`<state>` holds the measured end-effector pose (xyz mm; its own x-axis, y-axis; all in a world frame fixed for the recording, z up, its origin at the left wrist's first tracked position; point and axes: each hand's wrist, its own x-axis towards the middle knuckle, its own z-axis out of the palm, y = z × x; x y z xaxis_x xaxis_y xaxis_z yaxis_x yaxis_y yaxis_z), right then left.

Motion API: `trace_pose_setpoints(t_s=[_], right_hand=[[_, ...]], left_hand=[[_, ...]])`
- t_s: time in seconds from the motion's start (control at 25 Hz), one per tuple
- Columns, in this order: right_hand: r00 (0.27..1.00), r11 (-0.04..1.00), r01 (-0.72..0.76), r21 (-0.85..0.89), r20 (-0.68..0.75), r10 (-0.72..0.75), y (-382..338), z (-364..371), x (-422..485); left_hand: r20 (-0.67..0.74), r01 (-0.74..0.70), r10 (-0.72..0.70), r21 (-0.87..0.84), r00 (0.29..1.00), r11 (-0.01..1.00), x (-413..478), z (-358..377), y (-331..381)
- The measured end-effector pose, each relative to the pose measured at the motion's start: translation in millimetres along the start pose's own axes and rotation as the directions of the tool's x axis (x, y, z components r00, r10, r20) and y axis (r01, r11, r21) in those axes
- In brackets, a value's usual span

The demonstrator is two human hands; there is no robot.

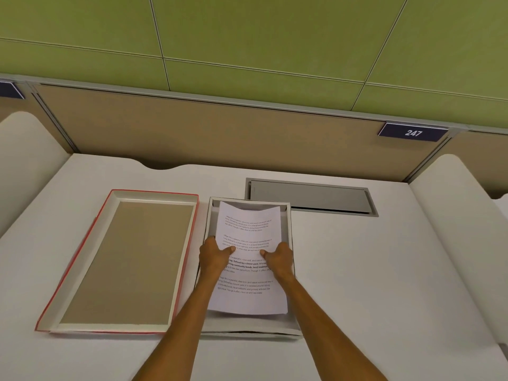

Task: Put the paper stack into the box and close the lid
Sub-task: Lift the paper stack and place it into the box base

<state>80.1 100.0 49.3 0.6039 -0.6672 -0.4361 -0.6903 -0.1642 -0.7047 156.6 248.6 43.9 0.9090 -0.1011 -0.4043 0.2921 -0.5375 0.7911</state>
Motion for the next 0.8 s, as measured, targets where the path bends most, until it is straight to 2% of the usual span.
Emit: trace_pose_setpoints(t_s=[0.4, 0.68, 0.8], right_hand=[[1.000, 1.000, 0.002, -0.012, 0.002, -0.002, 3.9, 0.8, 3.0], [1.000, 1.000, 0.011, -0.003, 0.002, -0.011, 3.4, -1.9, -0.7], [1.000, 1.000, 0.010, 0.026, 0.004, -0.010, 3.7, -6.7, -3.9]], left_hand=[[0.020, 0.030, -0.031, 0.014, 0.999, 0.999, 2.5, -0.1, -4.8], [-0.113, -0.040, 0.058, 0.158, 0.992, 0.987, -15.2, 4.6, -2.7], [-0.119, -0.041, 0.068, 0.212, 0.991, 0.976, -18.4, 1.2, -2.0]])
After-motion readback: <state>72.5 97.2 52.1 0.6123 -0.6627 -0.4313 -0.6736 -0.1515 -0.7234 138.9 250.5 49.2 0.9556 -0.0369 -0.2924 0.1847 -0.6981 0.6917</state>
